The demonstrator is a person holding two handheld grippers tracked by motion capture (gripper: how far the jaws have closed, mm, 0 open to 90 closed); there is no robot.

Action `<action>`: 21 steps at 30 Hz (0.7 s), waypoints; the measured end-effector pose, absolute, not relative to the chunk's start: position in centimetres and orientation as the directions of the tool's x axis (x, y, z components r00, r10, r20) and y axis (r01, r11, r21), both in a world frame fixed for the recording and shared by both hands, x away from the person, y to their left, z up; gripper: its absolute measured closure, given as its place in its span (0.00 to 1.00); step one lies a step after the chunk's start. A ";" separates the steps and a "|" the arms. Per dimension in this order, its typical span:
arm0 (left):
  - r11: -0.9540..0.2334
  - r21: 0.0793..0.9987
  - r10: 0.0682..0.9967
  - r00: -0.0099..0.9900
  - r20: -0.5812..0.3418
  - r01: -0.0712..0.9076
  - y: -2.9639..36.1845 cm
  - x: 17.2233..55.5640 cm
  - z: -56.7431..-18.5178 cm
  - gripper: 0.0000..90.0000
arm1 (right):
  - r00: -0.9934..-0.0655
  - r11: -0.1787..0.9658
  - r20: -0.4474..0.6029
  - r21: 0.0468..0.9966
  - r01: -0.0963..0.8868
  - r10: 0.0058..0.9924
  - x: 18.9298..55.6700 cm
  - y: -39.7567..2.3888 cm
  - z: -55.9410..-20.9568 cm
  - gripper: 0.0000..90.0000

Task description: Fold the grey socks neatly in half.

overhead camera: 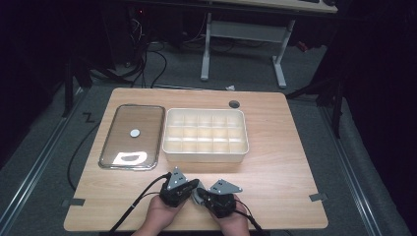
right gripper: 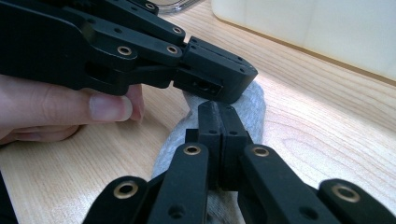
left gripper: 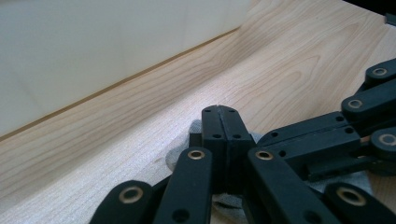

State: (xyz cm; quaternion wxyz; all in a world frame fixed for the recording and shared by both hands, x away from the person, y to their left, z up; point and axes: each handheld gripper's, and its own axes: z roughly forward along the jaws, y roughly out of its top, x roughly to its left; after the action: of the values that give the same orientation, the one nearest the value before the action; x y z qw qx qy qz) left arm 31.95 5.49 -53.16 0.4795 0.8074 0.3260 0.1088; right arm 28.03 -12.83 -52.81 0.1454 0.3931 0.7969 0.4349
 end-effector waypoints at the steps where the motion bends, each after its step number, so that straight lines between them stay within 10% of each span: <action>1: -0.327 0.846 0.634 0.762 -0.134 0.421 5.5 31.9 -53.2 1.00 | -0.648 0.315 0.108 0.806 0.501 0.754 28.0 -12.8 -52.7 1.00; 21: -0.334 0.840 0.653 0.748 -0.121 0.428 5.3 31.9 -53.2 1.00 | -0.685 0.391 0.085 0.768 0.508 0.723 25.5 -13.1 -53.3 1.00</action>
State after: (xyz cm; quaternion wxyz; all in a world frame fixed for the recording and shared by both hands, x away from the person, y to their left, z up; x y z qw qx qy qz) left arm 31.94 5.30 -53.17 0.4701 0.8080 0.3343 0.1199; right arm 25.50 -13.08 -53.29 0.1325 0.3739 0.8233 0.4060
